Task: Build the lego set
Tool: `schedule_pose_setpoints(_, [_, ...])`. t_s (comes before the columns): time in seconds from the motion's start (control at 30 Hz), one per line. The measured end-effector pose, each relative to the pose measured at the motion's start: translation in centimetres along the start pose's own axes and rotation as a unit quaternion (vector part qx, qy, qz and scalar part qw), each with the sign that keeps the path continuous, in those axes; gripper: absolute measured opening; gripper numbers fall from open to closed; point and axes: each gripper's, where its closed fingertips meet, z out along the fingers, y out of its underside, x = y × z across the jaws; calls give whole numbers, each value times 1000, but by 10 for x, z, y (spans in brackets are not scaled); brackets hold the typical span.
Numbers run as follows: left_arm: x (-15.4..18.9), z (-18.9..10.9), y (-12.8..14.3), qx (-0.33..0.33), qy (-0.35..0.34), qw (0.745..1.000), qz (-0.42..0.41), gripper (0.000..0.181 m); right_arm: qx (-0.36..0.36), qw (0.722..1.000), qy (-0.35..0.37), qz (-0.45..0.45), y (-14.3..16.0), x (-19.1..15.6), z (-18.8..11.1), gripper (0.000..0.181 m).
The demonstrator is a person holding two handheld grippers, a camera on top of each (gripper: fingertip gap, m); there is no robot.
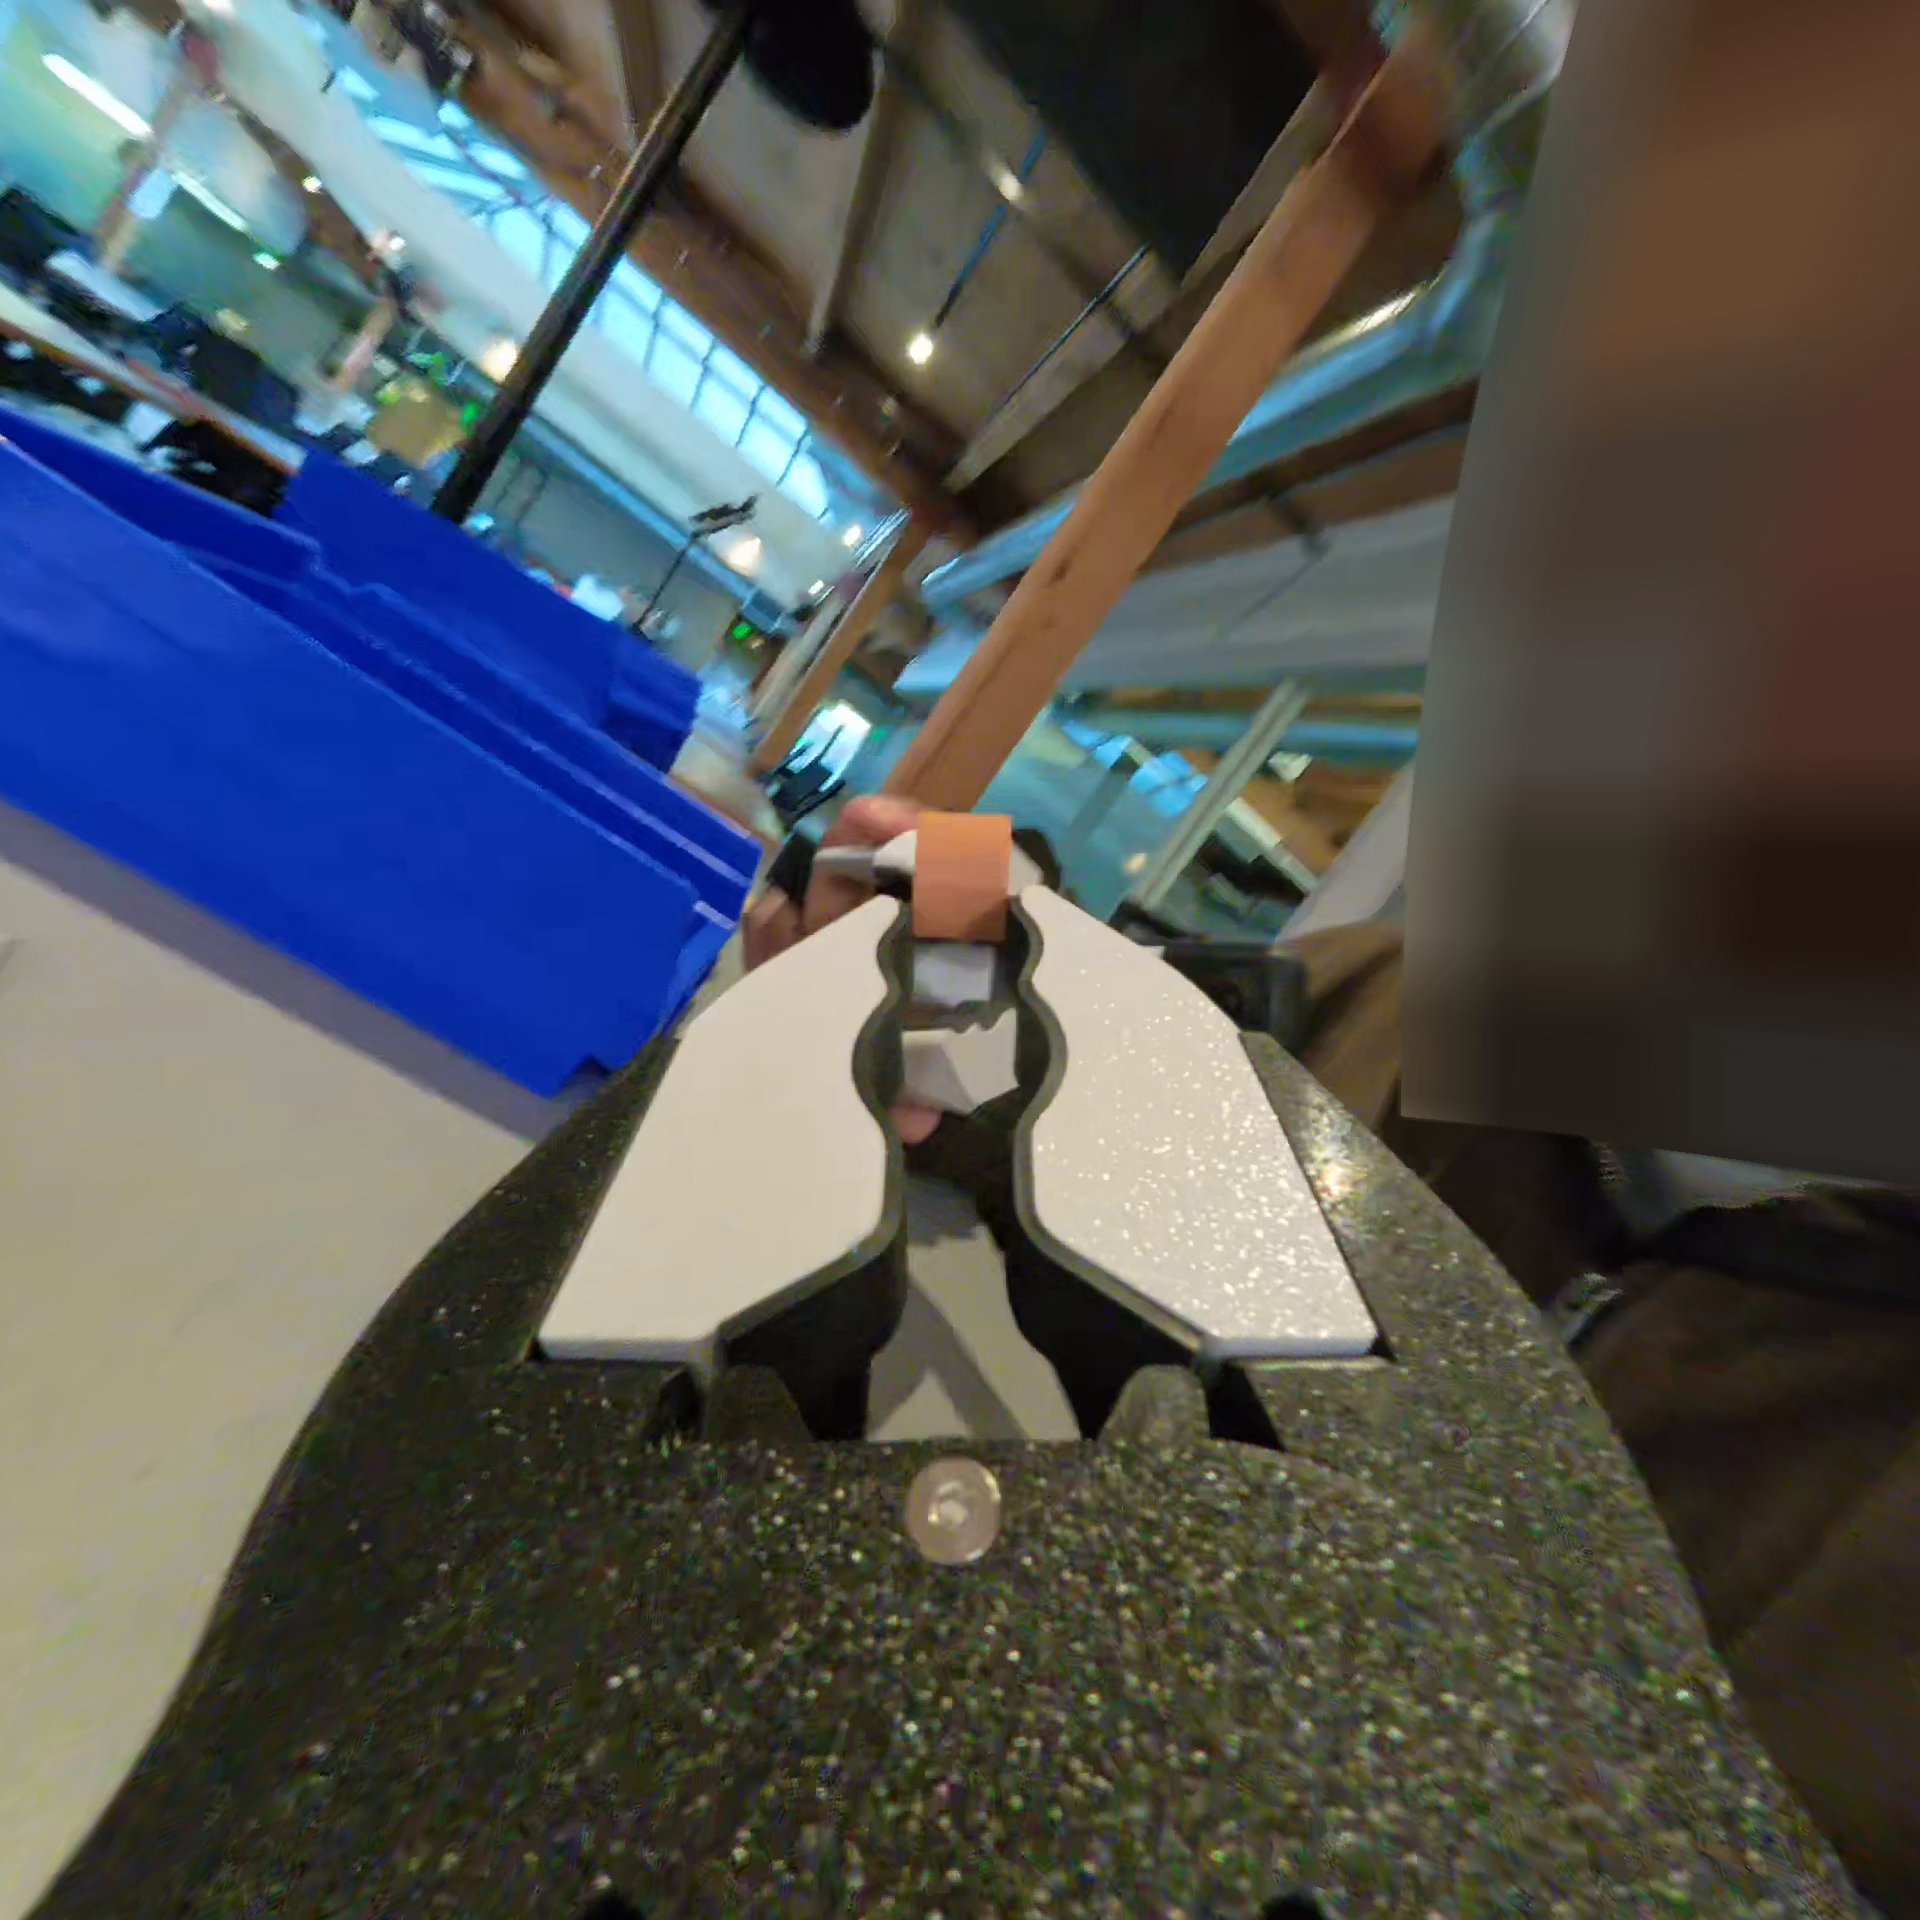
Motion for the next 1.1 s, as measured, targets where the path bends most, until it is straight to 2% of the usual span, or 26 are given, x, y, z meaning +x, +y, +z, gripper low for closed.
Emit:
schedule_pose_setpoints(0.17, [0,-1,-1,7,17,1000,6,17,1,998,-11,55,9,3,-7,33])
schedule_pose_setpoints(0.37, [-7,4,7,-36,-24,998,47,17,-15,995,-29,97,19,6,-12,29])
schedule_pose_setpoints(0.67, [-1,2,0,-5,10,1000,12,17,-7,989,-46,138,13,5,-12,28])
schedule_pose_setpoints(0.83, [-3,5,4,-20,1,1000,18,17,-3,987,-53,151,13,5,-13,28])
schedule_pose_setpoints(0.97, [-16,9,21,-101,-75,988,85,17,-2,981,-85,172,15,0,-15,29])
schedule_pose_setpoints(1.1, [-31,10,40,-222,-171,937,206,17,-6,971,-147,189,15,-15,-19,33])
